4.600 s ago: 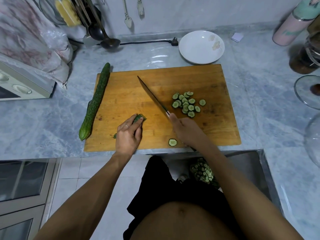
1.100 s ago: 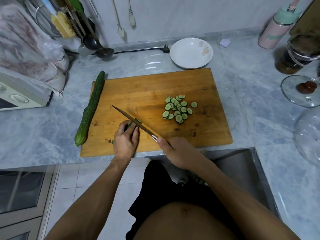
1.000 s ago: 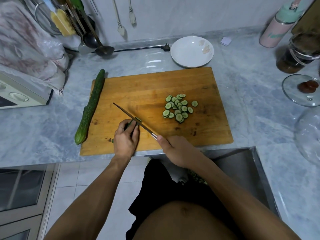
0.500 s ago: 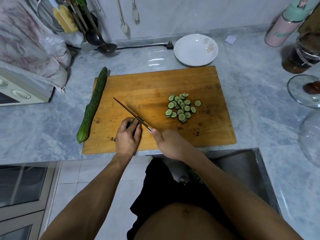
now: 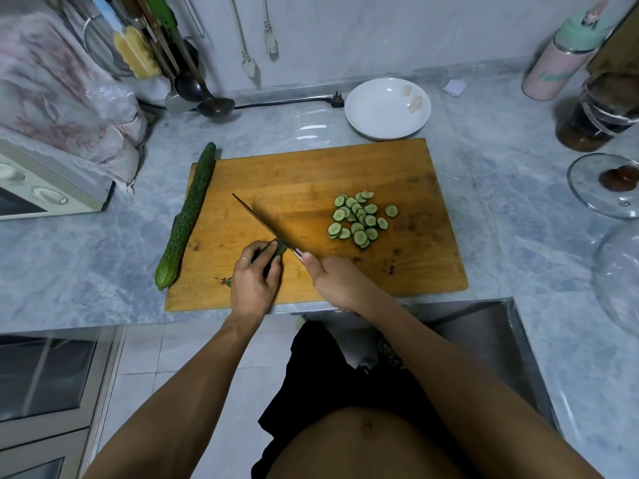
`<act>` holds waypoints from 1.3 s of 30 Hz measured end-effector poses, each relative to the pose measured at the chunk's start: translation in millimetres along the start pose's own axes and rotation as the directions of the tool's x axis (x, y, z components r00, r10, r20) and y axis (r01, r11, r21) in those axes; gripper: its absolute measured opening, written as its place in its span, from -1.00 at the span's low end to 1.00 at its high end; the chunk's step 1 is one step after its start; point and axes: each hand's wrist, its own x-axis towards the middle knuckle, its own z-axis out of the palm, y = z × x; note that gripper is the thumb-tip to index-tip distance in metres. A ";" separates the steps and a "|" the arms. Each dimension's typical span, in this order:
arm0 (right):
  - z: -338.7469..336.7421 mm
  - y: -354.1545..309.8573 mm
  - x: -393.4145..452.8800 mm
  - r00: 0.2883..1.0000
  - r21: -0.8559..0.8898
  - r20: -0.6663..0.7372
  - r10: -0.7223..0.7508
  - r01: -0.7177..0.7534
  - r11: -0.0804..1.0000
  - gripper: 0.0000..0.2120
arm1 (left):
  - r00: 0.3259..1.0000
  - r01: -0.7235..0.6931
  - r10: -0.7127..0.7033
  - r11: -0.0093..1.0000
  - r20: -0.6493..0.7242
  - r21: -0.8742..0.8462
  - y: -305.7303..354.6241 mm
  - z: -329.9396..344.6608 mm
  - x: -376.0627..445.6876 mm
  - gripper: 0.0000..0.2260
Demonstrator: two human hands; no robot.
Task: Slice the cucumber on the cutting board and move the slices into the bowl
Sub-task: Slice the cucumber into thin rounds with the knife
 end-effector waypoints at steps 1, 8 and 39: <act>-1.4 1.7 -1.3 1.000 0.018 -0.003 0.003 -0.003 1.000 -0.37 | 1.000 -0.006 0.006 1.000 -0.003 -0.011 0.4 -0.6 -0.7 -0.78; -3.2 1.4 -23.4 0.994 0.013 -0.001 -0.107 0.107 0.994 -0.41 | 1.000 0.016 -0.015 0.998 0.008 -0.054 -1.8 -3.1 0.1 -0.80; 5.0 0.3 -24.6 0.998 -0.010 0.066 -0.006 0.006 1.000 -0.41 | 0.995 -0.100 0.101 0.995 0.004 -0.026 -4.0 -4.2 3.3 -0.82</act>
